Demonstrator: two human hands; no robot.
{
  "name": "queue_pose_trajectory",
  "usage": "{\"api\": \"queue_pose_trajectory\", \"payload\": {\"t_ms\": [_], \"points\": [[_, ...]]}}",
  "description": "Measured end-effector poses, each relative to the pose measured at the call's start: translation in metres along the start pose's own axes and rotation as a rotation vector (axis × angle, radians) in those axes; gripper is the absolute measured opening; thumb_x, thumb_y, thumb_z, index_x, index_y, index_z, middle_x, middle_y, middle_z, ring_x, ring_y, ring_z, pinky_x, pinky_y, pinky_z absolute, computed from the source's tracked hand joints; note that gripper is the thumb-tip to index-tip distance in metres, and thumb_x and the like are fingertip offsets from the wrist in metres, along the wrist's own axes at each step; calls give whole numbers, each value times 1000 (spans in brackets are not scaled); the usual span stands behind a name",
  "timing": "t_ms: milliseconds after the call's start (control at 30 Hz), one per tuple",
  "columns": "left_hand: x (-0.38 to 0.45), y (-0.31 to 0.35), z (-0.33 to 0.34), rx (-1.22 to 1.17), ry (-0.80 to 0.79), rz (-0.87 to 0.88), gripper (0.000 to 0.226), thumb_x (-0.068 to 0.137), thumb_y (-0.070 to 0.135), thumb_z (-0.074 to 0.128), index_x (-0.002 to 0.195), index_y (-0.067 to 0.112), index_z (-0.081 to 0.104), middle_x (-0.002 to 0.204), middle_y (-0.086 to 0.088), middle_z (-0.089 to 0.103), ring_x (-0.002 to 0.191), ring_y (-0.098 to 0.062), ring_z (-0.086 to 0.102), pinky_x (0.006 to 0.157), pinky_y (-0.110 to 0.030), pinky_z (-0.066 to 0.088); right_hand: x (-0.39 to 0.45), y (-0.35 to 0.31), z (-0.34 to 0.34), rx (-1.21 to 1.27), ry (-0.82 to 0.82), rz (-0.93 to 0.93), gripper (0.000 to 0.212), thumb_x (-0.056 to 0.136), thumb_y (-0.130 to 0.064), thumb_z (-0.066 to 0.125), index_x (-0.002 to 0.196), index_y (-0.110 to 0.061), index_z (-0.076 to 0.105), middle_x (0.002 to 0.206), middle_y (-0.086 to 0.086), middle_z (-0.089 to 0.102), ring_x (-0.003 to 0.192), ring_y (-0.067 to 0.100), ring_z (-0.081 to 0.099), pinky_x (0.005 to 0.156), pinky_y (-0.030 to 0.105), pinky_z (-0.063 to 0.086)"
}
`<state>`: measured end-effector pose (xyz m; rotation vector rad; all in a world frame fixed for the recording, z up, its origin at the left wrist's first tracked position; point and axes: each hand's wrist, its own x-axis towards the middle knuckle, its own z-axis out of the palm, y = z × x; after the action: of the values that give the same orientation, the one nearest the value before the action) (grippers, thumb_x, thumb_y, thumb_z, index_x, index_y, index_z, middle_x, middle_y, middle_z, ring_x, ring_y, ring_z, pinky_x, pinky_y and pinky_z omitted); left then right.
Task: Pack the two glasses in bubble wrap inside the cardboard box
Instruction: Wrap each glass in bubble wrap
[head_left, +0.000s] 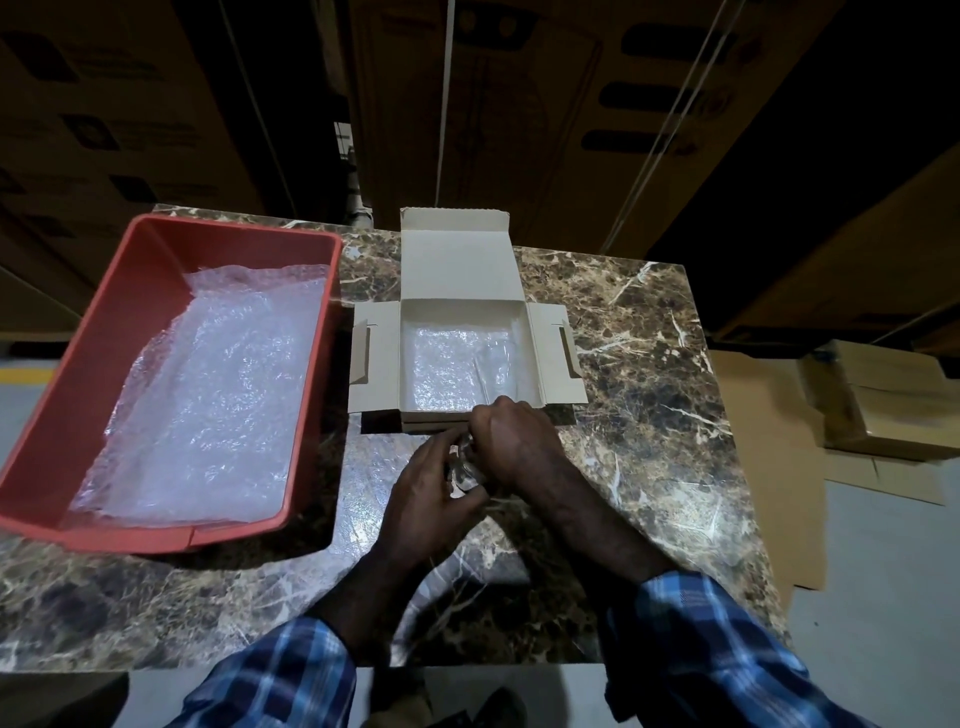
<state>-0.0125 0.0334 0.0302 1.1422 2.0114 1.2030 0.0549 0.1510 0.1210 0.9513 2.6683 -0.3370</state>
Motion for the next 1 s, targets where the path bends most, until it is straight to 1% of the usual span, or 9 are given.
{"api": "queue_pose_trajectory", "payload": {"t_ms": [133, 233, 333, 433, 500, 633, 833, 933, 1000], "points": [[1, -3, 0, -20, 20, -22, 63, 73, 23, 82, 129, 36, 56, 103, 15, 63, 81, 2, 57, 72, -16, 42, -4, 5, -2, 37, -1, -39, 27, 93, -26, 63, 112, -8, 64, 108, 17, 64, 97, 34, 65, 72, 32, 41], [-1, -4, 1, -31, 22, -5, 64, 74, 20, 82, 128, 40, 54, 110, 18, 64, 89, 0, 61, 76, -15, 45, -9, 8, 3, 9, 120, -71, 14, 90, -21, 64, 97, -11, 70, 95, 10, 69, 87, 30, 66, 73, 32, 37], [-3, -3, 1, -44, 22, -21, 66, 73, 19, 83, 126, 45, 53, 108, 18, 64, 85, -2, 62, 72, -15, 45, -11, 7, 7, -24, 171, -73, 16, 91, -29, 65, 91, -15, 72, 90, 6, 71, 82, 27, 66, 79, 33, 41], [-5, -2, 0, -72, 18, -23, 59, 72, 32, 80, 123, 45, 54, 105, 17, 65, 83, -7, 64, 69, -17, 47, -10, 3, 11, -18, 169, -59, 14, 92, -24, 62, 97, -14, 70, 96, 9, 72, 91, 28, 66, 86, 34, 42], [-7, 1, -1, -96, 25, -17, 55, 69, 43, 75, 119, 51, 52, 102, 20, 64, 82, -6, 63, 68, -11, 45, -9, 1, 16, -17, 157, -54, 15, 92, -23, 61, 99, -13, 70, 100, 11, 71, 96, 29, 66, 88, 34, 43], [-10, 1, -1, -103, 27, -16, 55, 67, 48, 73, 117, 54, 51, 98, 20, 64, 79, -5, 62, 67, -9, 42, -9, 0, 23, -4, 116, -62, 16, 91, -22, 61, 105, -15, 67, 107, 11, 69, 106, 28, 62, 97, 37, 40], [-10, 1, -3, -94, 36, 6, 58, 69, 52, 74, 119, 65, 46, 110, 27, 62, 91, -7, 64, 72, -13, 47, -11, 15, 17, 148, 268, -39, 12, 85, -14, 64, 90, -13, 75, 83, 9, 71, 76, 30, 67, 65, 36, 52], [-11, -1, -2, -94, 39, 5, 62, 73, 43, 82, 123, 57, 48, 108, 22, 64, 90, -7, 64, 71, -11, 45, -18, 22, 23, 226, 292, 18, 9, 88, -20, 70, 90, -12, 69, 86, 3, 62, 73, 20, 55, 63, 29, 38], [-11, -2, -1, -92, 38, -10, 64, 74, 36, 85, 125, 52, 50, 109, 19, 65, 92, -6, 65, 72, -14, 47, -20, 27, 29, 275, 264, 61, 22, 86, -30, 75, 89, -19, 56, 86, -2, 51, 74, 17, 46, 65, 28, 31]]}}
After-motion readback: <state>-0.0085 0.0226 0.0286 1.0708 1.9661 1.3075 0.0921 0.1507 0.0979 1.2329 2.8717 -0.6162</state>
